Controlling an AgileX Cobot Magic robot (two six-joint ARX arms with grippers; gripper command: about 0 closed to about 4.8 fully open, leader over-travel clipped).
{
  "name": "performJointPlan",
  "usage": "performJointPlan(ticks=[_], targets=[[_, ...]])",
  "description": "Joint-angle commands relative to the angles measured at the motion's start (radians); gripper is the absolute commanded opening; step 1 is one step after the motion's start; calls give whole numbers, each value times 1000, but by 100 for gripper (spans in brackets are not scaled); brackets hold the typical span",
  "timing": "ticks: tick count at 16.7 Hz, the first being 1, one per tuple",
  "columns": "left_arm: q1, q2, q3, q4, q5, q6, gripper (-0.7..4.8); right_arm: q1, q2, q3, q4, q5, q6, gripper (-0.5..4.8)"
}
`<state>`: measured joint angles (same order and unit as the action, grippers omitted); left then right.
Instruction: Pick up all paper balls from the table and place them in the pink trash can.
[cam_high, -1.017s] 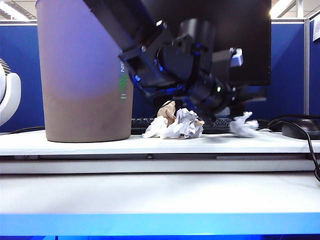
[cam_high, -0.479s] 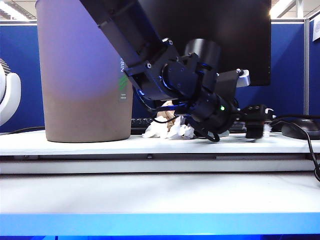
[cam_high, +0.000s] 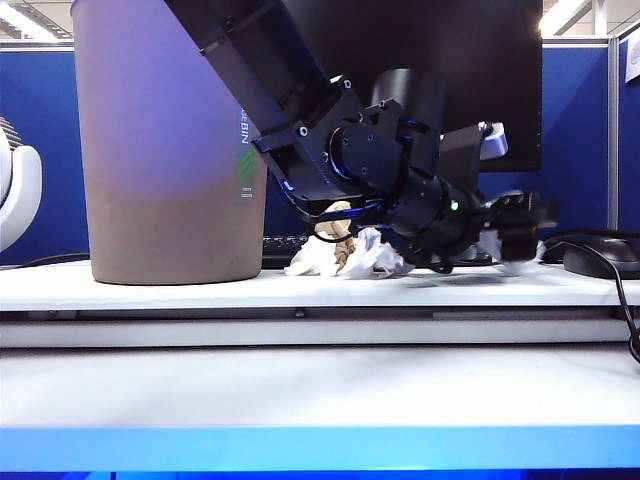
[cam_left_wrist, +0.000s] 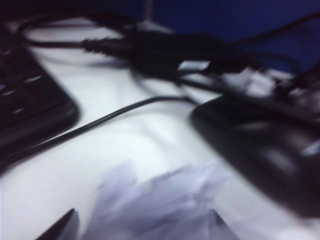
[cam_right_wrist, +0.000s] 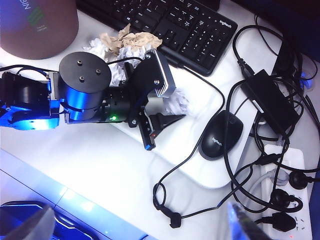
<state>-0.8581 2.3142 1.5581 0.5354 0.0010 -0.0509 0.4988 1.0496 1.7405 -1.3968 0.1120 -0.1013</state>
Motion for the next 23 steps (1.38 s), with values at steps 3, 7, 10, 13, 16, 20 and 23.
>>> performJointPlan(ticks=[3,7,10,13,16,20,23], targets=[[-11,0,5,33,29,-16,131,1,-3,5,14,2,3,479],[-11,0,5,-3,10,-17,-5,1,-3,5,14,2,2,479],[-10,-19,5,-35,15,-16,-5,1,-3,5,14,2,-1,479],[-10,-115,7,-78,-3,29,-5,1,-4,5,14,2,-3,479],[-5,-263,11,-177,-79,152,-5,1,-11,6,14,51,-4,479],[-2,-497,12,-316,-197,338,-5,1,-21,6,37,43,-4,293],[1,-713,11,-431,-351,497,-5,1,-19,6,138,-107,-4,-6]])
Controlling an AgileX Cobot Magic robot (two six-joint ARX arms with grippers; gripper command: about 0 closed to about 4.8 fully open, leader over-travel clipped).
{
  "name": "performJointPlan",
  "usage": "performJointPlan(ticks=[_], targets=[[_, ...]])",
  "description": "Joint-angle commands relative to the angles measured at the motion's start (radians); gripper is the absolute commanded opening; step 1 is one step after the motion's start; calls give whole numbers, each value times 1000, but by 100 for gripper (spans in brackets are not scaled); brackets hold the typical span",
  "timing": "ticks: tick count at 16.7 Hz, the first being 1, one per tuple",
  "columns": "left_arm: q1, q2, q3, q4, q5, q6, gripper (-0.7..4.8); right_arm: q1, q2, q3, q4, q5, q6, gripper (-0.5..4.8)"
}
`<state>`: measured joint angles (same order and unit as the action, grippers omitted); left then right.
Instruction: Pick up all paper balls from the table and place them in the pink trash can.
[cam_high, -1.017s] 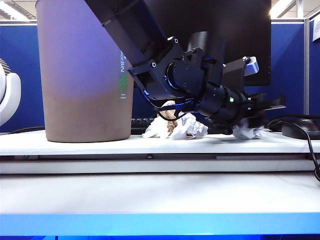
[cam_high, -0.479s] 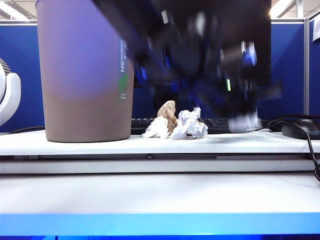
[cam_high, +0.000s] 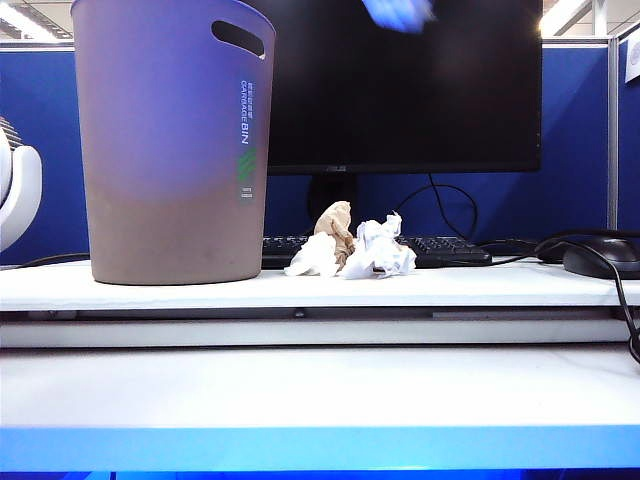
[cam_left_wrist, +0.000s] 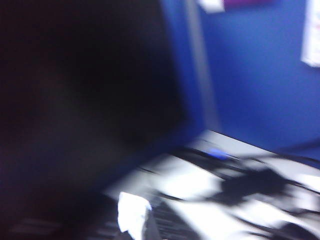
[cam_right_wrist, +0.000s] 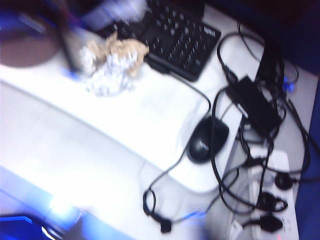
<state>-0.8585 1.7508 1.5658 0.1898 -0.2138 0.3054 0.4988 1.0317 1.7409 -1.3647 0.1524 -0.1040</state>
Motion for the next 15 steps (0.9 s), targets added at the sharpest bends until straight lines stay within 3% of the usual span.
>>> performJointPlan(ticks=[1,4,6,9,10,11,15], targets=[[19,-209,3,-136,-198,175,-5,1,4,5,163,-231,-1,-6],[150,-310,3,-330,-260,169,-5,4,47,4,365,-502,7,-6],[279,-315,2,-436,-235,120,-5,47,99,3,428,-533,34,-6],[383,-295,1,-451,-183,98,14,105,154,4,463,-531,34,-6],[411,-288,1,-460,-116,98,210,135,166,3,473,-492,33,-6],[412,-284,1,-466,-74,94,301,144,167,3,473,-452,32,-6],[412,-280,6,-465,-1,78,361,141,202,2,447,-224,3,-5]])
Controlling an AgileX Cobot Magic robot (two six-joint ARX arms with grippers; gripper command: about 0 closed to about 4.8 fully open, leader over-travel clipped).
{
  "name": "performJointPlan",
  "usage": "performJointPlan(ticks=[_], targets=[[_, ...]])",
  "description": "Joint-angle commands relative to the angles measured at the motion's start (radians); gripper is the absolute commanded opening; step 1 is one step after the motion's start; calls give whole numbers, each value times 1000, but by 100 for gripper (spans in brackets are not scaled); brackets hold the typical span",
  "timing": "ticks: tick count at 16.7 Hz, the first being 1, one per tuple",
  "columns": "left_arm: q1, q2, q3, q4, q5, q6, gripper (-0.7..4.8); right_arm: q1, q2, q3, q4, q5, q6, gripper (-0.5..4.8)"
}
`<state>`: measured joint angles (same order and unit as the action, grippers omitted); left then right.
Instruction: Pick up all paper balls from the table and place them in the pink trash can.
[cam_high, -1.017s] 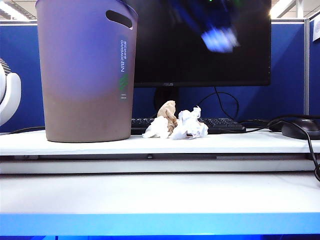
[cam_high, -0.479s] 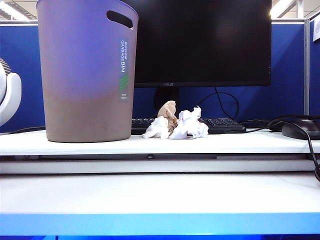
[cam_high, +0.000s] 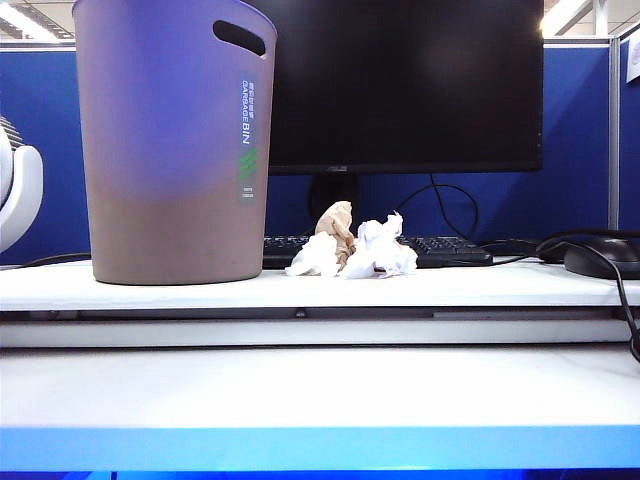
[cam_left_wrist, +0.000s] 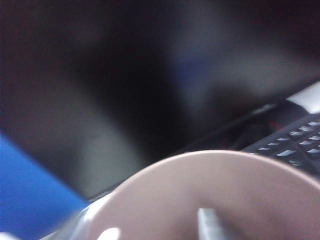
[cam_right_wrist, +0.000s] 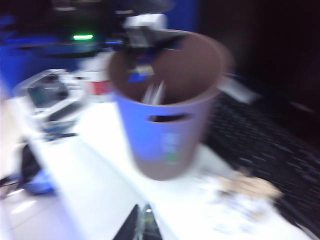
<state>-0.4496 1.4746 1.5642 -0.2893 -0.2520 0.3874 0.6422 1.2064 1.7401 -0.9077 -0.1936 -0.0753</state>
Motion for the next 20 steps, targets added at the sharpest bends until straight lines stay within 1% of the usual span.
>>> performJointPlan(ticks=[1,2,3,4,5,7,8,10,11,12,13,15,16,17,18,19,20], targets=[[3,-14,20,9,51,-39,375,-30,88,-8,-31,194,-43,104],[3,-29,24,6,52,-62,375,-48,136,-27,-20,191,-46,332],[3,-72,24,6,56,-67,375,-76,249,-53,23,193,-63,479],[3,-97,24,6,56,-66,375,-100,313,-55,50,195,-63,479],[3,-151,24,6,85,-68,375,-122,423,-55,100,198,-61,479],[4,-220,24,-5,99,-75,374,-141,529,-55,147,247,-52,479],[3,-282,24,-39,135,-92,374,-149,611,-55,179,253,-51,479],[3,-334,24,-100,249,-167,373,-149,667,-55,201,269,-52,479],[3,-367,24,-191,377,-223,373,-149,710,-55,231,270,-51,479],[3,-383,24,-277,460,-245,373,-149,732,-55,250,274,-40,479],[3,-385,24,-344,515,-247,373,-149,744,-55,261,274,-27,479],[3,-382,23,-487,580,-250,372,-148,764,-55,265,282,-12,479],[3,-380,23,-520,595,-250,372,-148,776,-55,269,283,-6,479],[3,-381,23,-539,631,-259,372,-148,784,-55,269,299,0,479],[3,-382,24,-564,719,-272,372,-147,795,-55,260,317,23,479],[3,-382,23,-575,753,-272,372,-147,800,-55,257,322,35,479],[3,-383,24,-587,767,-272,372,-147,806,-56,255,323,47,479]])
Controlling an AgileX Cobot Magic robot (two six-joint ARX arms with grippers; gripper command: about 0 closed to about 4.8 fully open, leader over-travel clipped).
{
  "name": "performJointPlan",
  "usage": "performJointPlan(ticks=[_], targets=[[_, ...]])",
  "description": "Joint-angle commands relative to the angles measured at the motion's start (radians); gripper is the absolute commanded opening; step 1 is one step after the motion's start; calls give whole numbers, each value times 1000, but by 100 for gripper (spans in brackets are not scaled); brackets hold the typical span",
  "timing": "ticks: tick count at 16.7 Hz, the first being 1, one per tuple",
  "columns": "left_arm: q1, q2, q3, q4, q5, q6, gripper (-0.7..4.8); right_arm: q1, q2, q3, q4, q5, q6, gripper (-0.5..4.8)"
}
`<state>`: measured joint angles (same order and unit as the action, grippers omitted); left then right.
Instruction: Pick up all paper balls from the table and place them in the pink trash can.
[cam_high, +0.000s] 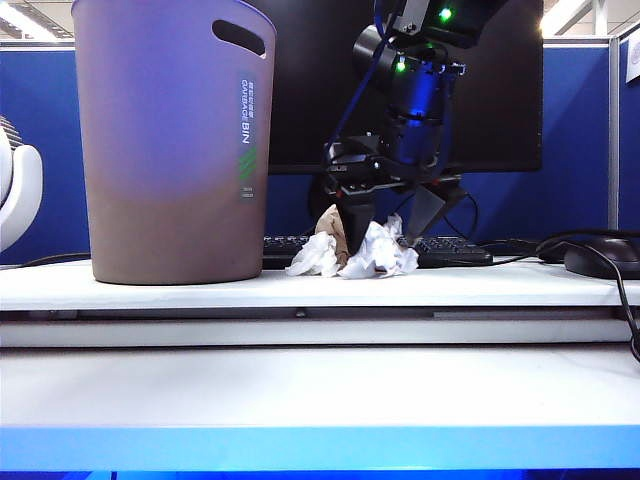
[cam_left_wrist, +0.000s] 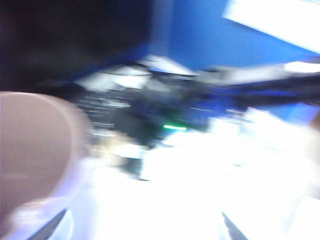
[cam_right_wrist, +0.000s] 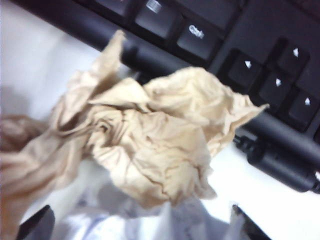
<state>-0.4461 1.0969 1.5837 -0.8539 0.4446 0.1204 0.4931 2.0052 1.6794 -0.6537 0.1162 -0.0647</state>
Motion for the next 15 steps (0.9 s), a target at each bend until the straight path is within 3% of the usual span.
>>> performJointPlan(ticks=[1,2,3,4,5,7,8,14,15], targets=[[0,-5,4,-41,76,-5,372,2,20,4,0,14,50,479],[0,-5,4,-60,76,-6,372,3,27,4,-8,13,55,479],[0,-5,4,-83,76,-5,372,3,35,3,-12,13,58,431],[0,-5,4,-100,76,-4,372,3,39,3,-14,13,59,326],[0,-5,4,-126,76,2,372,3,40,3,-12,14,59,131],[0,-5,4,-127,76,2,372,3,39,5,-3,14,59,18],[0,-5,4,-125,76,2,372,3,37,6,-3,14,58,-6],[0,-5,4,-125,74,4,372,3,-83,8,10,10,37,-6],[0,-5,4,-125,72,6,371,3,-158,8,76,-114,34,-6]])
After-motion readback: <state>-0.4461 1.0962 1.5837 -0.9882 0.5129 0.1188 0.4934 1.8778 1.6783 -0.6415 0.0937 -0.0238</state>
